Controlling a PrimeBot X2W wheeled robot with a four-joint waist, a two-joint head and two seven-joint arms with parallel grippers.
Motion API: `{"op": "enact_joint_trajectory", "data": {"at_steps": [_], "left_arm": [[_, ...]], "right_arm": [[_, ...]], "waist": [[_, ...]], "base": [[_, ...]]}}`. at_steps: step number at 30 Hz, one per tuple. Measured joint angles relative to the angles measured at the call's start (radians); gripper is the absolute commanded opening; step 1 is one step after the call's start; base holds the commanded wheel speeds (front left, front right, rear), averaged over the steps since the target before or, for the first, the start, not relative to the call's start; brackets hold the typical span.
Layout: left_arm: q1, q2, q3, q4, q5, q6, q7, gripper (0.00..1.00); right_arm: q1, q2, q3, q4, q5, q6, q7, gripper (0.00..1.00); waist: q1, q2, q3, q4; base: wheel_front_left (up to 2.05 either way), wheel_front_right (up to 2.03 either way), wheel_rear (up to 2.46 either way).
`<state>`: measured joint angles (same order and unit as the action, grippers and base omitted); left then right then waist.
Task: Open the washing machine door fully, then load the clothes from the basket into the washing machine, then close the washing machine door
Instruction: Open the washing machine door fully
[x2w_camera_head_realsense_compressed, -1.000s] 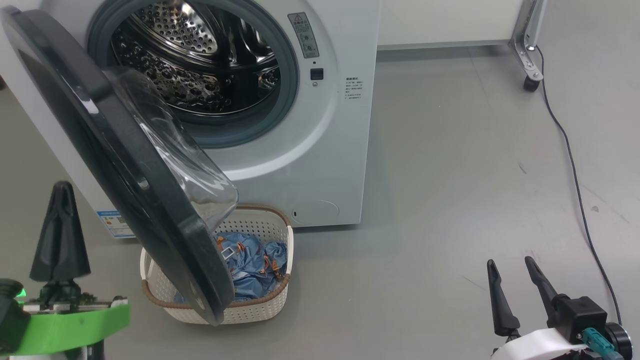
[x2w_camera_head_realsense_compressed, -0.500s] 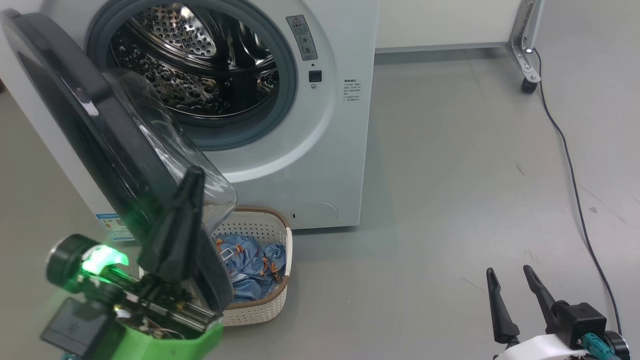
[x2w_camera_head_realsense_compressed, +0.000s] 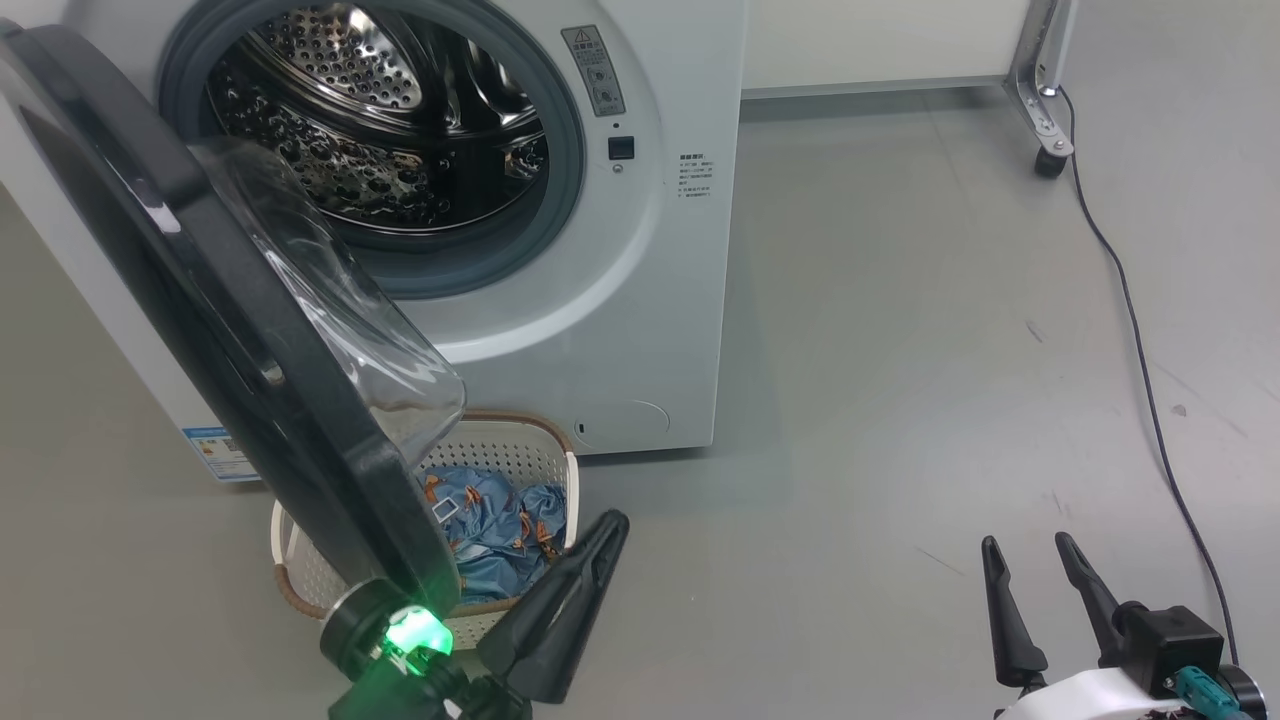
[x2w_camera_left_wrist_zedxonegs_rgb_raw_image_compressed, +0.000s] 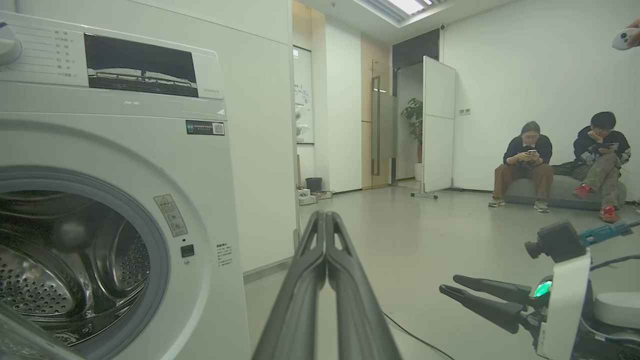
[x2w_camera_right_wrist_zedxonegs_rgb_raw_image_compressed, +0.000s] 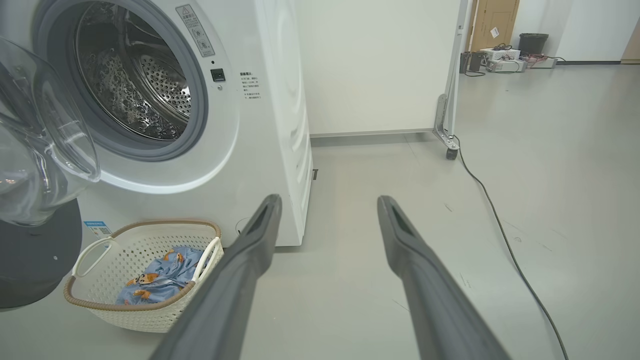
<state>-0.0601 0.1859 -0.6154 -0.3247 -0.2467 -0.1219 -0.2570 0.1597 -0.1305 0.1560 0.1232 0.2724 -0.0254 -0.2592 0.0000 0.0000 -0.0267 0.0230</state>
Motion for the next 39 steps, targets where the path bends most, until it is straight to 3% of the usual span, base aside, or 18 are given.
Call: {"op": "enact_joint_trajectory", "data": {"at_steps": [5,16,39], "left_arm": [[0.033,-0.002,-0.035,0.084,-0.014,0.0,0.0,0.0],[0.035,-0.01,0.023,0.204,-0.017,0.0,0.0,0.0],[-0.026,-0.052,0.089,0.295,-0.072,0.0,0.001,0.0]], "right_arm": [[0.0,0.002,-0.009,0.003,0.0,0.008,0.0,1.0],[0.0,0.007,-0.016,0.008,-0.017,0.022,0.0,1.0],[-0.021,0.033,-0.029,0.01,-0.034,0.046,0.0,1.0]], "waist": [[0.0,0.0,0.005,-0.003],[0.0,0.0,0.032,-0.014],[0.0,0.0,0.121,-0.018]], "base": [[0.0,0.0,0.0],[0.0,0.0,0.0],[0.0,0.0,0.0]]}}
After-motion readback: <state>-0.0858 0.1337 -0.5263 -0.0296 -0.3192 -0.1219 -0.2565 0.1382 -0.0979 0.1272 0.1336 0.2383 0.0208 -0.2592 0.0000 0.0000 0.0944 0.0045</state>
